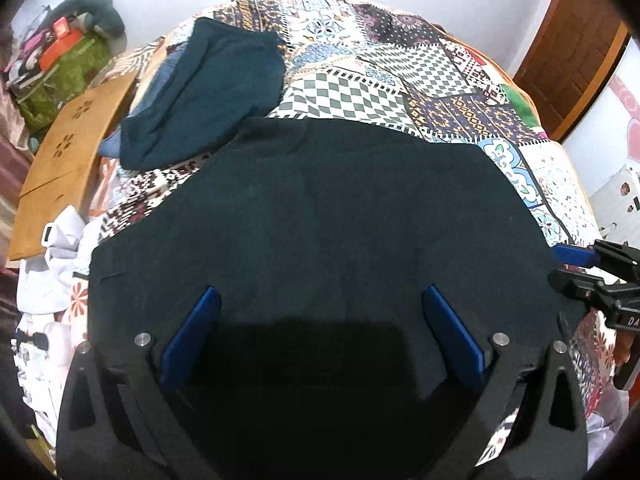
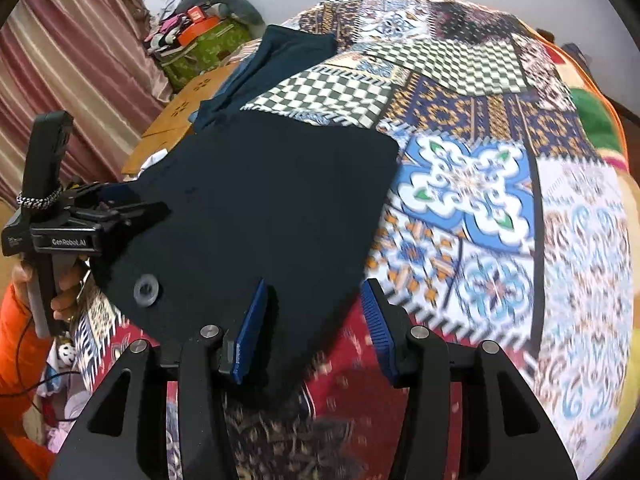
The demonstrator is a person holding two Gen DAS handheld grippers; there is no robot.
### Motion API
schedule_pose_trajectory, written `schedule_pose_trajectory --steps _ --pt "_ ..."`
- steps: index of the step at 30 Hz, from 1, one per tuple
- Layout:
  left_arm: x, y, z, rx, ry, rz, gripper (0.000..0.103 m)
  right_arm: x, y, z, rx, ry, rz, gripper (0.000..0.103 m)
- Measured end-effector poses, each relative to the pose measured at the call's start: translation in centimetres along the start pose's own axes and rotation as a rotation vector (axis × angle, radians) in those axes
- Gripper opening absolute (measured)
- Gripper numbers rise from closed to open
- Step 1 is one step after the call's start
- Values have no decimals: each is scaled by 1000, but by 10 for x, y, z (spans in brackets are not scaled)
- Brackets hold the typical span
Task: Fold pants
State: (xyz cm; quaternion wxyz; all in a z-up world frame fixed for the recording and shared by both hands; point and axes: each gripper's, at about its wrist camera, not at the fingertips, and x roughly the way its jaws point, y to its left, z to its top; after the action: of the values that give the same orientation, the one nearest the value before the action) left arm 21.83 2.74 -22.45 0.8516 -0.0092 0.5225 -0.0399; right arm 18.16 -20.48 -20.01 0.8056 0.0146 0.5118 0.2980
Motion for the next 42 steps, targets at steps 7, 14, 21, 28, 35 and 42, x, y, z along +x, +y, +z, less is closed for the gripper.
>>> schedule_pose_trajectory --steps 7,14,21,28,35,42 --pt "-24 7 -21 5 -57 52 103 -14 -5 -14 24 -14 -51 46" --pt "-54 26 -35 -24 -112 114 103 -32 5 -6 13 -75 -99 46" --pt "-94 72 -43 -198 -208 155 103 -54 42 18 -77 -192 -102 51" --pt "-94 120 -72 -381 -168 121 103 -44 85 35 -189 -235 -79 51" --pt "-69 159 -117 -608 -48 -55 103 2 116 32 -275 -146 -53 51" --pt "-45 175 -144 -767 24 -273 103 37 121 21 -300 -71 -66 60"
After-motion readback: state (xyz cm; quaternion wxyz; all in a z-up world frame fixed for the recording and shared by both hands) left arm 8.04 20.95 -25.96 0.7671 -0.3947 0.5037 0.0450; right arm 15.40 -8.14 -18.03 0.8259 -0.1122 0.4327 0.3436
